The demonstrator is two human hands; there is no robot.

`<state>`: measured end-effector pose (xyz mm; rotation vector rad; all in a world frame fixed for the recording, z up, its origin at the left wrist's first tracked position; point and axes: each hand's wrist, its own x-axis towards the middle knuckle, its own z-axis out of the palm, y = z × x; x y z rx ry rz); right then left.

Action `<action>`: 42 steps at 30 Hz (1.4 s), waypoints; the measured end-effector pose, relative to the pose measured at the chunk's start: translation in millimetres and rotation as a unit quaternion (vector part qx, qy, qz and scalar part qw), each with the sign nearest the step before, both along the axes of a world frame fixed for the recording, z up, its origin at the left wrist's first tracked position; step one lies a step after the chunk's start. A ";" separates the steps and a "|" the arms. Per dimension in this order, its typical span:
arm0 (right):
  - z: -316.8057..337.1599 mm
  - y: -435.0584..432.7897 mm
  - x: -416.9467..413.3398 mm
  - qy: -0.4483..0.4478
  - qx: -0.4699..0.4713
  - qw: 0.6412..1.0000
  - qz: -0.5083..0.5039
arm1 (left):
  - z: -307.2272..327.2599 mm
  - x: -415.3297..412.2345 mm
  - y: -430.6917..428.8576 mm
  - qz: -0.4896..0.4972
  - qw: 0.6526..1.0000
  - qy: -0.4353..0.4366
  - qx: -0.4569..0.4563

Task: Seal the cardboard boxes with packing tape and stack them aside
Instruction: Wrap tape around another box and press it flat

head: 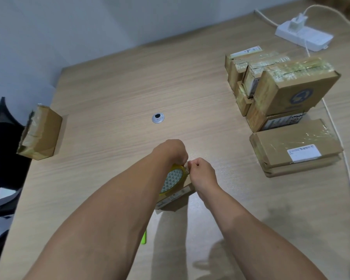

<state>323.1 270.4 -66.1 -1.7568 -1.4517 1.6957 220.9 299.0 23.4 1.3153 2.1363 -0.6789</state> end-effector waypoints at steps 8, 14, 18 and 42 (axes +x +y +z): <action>-1.3 -5.4 3.5 -0.104 0.185 0.976 0.056 | -0.9 4.3 -5.6 0.026 0.998 -0.026 0.045; 4.6 -17.2 1.3 -0.069 0.202 0.970 0.115 | 4.2 3.7 -9.2 0.046 0.993 -0.051 0.094; 7.2 -19.1 2.4 -0.065 0.180 0.975 0.113 | 11.6 4.0 -12.5 0.090 0.984 -0.074 0.132; 3.6 -28.5 -5.1 -0.052 0.262 0.958 0.104 | 9.6 -81.4 -115.6 0.126 0.921 -0.282 0.239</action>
